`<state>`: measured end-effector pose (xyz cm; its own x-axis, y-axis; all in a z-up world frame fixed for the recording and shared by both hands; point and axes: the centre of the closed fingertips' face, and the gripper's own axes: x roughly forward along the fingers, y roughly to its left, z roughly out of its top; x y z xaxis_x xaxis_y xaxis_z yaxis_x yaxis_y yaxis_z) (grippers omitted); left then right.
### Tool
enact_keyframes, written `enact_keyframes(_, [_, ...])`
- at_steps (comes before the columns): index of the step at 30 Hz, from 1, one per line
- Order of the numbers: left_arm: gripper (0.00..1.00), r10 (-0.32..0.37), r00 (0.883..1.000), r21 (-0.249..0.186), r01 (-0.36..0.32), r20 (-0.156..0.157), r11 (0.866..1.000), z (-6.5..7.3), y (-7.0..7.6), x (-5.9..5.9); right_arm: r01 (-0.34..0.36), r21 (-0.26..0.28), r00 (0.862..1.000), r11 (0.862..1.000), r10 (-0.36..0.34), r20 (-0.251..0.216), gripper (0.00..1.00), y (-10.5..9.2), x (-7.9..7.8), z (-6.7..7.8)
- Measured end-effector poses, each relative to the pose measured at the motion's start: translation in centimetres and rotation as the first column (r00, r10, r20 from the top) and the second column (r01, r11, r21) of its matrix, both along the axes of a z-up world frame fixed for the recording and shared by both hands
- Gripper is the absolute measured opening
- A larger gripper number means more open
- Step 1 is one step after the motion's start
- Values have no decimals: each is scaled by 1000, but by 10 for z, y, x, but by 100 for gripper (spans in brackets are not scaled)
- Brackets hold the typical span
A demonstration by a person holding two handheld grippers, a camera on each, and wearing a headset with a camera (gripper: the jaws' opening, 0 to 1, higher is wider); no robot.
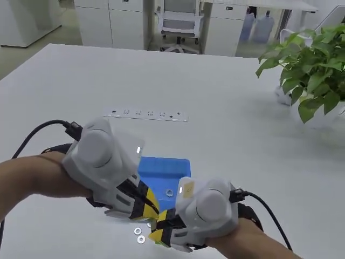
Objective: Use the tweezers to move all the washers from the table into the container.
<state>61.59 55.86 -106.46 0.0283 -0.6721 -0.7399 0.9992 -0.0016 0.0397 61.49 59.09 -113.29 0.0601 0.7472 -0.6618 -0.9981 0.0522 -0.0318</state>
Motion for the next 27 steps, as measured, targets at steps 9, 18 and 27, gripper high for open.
enact_keyframes(9, [6,-4,1000,-7,4,-2,1000,13,-4,2,-1,4,1000,1000,1,12,10,-3,3,12])
enact_keyframes(18, [6,-5,1000,-7,5,3,1000,27,-3,5,-3,10,1000,1000,3,31,10,-3,7,26])
enact_keyframes(27, [6,-9,1000,-5,10,25,1000,42,-4,15,9,26,999,1000,-10,48,10,-2,21,43])
